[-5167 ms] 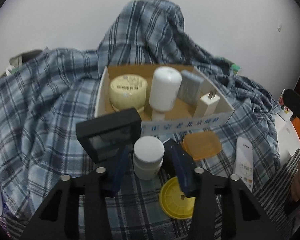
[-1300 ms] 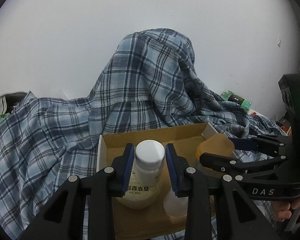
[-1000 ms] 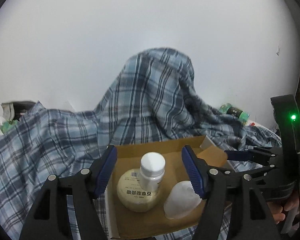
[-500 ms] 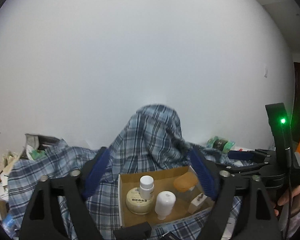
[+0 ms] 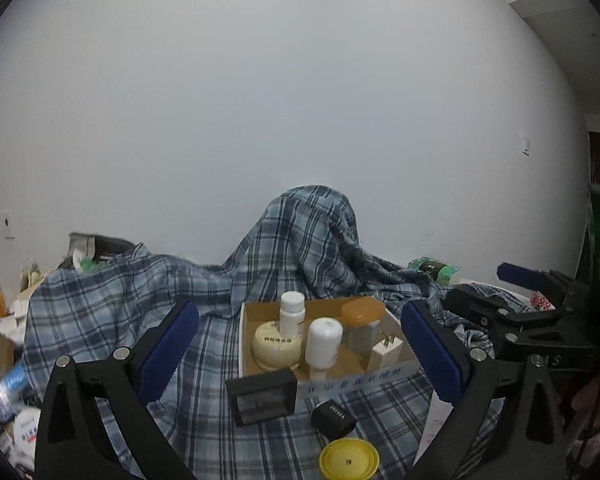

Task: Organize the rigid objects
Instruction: 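Release the pill bottle and soap into the box and withdraw both grippers, then grasp the black ZEESEA case with the right gripper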

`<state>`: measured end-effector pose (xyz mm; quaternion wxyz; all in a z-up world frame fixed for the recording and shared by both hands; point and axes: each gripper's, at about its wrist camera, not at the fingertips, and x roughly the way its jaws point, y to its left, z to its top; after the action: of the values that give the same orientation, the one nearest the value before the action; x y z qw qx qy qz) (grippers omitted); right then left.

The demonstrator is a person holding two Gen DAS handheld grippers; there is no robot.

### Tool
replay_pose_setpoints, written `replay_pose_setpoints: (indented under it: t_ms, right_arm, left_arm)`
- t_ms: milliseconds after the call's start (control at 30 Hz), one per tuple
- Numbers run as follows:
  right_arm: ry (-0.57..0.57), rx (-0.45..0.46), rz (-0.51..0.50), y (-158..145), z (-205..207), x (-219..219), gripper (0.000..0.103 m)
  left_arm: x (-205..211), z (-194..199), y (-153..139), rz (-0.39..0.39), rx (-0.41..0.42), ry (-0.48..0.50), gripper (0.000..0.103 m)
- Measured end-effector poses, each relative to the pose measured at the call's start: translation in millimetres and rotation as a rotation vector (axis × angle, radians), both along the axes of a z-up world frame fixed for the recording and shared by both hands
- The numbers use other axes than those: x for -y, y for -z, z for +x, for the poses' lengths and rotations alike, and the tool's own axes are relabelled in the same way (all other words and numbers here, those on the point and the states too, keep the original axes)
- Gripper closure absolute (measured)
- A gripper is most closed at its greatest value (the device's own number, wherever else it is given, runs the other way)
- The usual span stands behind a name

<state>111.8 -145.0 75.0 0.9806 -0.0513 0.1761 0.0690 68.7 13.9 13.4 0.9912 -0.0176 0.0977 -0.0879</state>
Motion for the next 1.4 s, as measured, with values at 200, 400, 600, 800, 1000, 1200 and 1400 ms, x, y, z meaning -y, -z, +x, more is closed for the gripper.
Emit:
replay_pose_setpoints:
  t_ms: [200,400,600,800,1000,1200,1400]
  right_arm:
    - [0.029,0.057,0.104,31,-16,14,0.000]
    - [0.032,0.018,0.088,45,-8,14,0.000]
    - [0.015,-0.024,0.084,50,-3,14,0.000]
    - [-0.021,-0.048,0.080,51,-2,10,0.000]
    - [-0.041,-0.065,0.053,52,0,3,0.000]
    - [-0.056,-0.098,0.026,54,5,-4,0.000]
    - [-0.108,-0.178,0.037,48,14,-10,0.000]
  left_arm:
    - [0,-2,24,0.043,0.018,-0.040,0.000]
    - [-6,-3,28,0.015,0.015,-0.050,0.000]
    - [-13,0,29,-0.014,-0.005,-0.060,0.000]
    - [-13,0,30,-0.014,-0.006,-0.061,0.000]
    - [-16,4,30,-0.017,-0.038,-0.065,0.000]
    - [-23,13,23,0.000,-0.095,-0.028,0.000]
    - [-37,23,21,0.007,-0.093,-0.045,0.000]
